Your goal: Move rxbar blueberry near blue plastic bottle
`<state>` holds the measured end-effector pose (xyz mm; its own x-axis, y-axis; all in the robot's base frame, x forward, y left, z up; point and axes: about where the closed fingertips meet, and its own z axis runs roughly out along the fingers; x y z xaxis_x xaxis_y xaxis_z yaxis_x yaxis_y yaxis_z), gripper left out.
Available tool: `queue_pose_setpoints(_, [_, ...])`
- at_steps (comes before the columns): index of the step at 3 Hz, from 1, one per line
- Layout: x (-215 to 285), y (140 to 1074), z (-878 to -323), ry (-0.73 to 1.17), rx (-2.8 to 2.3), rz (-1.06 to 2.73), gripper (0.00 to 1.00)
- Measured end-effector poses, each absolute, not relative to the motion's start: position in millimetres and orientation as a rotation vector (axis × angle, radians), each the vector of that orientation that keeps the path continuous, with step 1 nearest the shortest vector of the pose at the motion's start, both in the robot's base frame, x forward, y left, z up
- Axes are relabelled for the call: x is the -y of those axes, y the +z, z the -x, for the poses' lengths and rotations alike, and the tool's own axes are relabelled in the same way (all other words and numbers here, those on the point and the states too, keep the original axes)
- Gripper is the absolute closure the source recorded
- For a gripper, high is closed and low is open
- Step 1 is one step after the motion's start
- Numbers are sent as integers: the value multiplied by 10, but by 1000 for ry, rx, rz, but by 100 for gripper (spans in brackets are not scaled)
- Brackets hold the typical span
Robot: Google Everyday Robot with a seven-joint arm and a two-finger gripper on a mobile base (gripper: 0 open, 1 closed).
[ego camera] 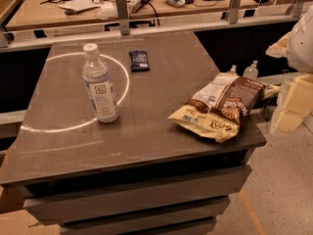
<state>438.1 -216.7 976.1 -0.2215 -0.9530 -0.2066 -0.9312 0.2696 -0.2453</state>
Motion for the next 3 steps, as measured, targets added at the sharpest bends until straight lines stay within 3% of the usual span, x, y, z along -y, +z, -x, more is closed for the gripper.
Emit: queue_pose_setpoints(3, [1831,9870,-4798,51,-2049,1624,0])
